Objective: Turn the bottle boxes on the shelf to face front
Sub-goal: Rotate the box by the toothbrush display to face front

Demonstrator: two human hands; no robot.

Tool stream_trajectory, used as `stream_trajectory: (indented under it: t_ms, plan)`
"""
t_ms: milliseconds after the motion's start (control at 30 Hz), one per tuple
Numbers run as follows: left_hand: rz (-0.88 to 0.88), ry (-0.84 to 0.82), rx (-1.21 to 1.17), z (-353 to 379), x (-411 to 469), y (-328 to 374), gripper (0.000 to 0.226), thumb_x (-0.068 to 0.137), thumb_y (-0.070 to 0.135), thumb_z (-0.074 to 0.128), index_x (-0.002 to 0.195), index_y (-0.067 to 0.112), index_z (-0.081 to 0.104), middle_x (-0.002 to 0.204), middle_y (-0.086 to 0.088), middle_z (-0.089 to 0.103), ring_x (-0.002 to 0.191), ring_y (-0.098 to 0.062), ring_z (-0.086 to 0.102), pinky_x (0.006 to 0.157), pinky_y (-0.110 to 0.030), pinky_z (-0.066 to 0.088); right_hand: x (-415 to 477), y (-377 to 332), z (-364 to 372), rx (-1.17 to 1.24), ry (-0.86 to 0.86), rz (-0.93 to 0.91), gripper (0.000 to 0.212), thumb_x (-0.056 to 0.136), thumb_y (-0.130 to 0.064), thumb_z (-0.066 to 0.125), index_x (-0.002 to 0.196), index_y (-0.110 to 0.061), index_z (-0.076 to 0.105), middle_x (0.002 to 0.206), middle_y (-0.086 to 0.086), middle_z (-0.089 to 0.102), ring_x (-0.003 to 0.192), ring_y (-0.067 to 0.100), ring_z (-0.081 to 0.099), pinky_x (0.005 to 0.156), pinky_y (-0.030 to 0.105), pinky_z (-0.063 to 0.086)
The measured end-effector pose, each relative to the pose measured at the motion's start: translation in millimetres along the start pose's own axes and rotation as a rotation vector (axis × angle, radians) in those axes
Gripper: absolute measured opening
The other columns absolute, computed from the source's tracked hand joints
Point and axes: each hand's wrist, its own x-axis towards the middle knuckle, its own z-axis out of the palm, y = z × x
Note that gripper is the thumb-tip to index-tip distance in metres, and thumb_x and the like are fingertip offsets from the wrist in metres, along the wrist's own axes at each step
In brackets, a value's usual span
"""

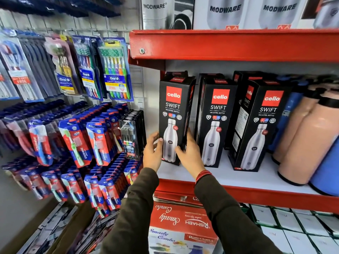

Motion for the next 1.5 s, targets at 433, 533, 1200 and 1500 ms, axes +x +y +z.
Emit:
stream_trajectory:
  t_ms: [433, 533, 1200, 1500]
  plan:
    - [-0.006, 0.042, 0.058, 3, -6, 0, 0.029, 0.101, 0.025, 0.051, 0.13, 0.025, 0.053, 0.131, 0.004, 0.061, 0.11, -0.007, 0.06, 0.083, -0.009, 0.042, 2, 8, 7, -0.059, 0.031, 0.03, 0.062, 0.095, -0.004, 0.047, 0.152, -0.017, 0.027, 0.142, 0.011, 0.053, 0.127, 0.026, 0.053, 0.111, 0.038, 0.041]
    - [-0.014, 0.042, 0.058, 3, -7, -1, 0.03, 0.101, 0.026, 0.052, 0.131, 0.026, 0.053, 0.131, 0.006, 0.06, 0.105, 0.002, 0.058, 0.081, -0.009, 0.042, 1, 9, 8, -0.068, 0.053, 0.033, 0.06, 0.096, -0.004, 0.047, 0.152, -0.017, 0.028, 0.143, 0.012, 0.052, 0.13, 0.026, 0.051, 0.112, 0.037, 0.039]
    - [-0.098, 0.082, 0.047, 0, -28, 12, 0.018, 0.097, 0.048, 0.053, 0.114, 0.043, 0.058, 0.121, 0.009, 0.065, 0.112, -0.016, 0.062, 0.099, -0.053, 0.052, -19, 13, 4, 0.16, 0.14, 0.078, 0.041, 0.1, -0.028, 0.049, 0.14, -0.017, 0.051, 0.119, 0.009, 0.069, 0.109, 0.02, 0.066, 0.09, 0.015, 0.044]
    - [-0.081, 0.141, 0.06, -9, -61, 19, 0.021, 0.088, 0.064, 0.051, 0.104, 0.054, 0.06, 0.114, 0.016, 0.068, 0.099, -0.008, 0.065, 0.094, -0.052, 0.055, -48, 8, -3, 0.191, 0.168, 0.072, 0.041, 0.097, -0.03, 0.054, 0.135, -0.014, 0.056, 0.106, -0.017, 0.057, 0.079, -0.016, 0.059, 0.07, -0.005, 0.039]
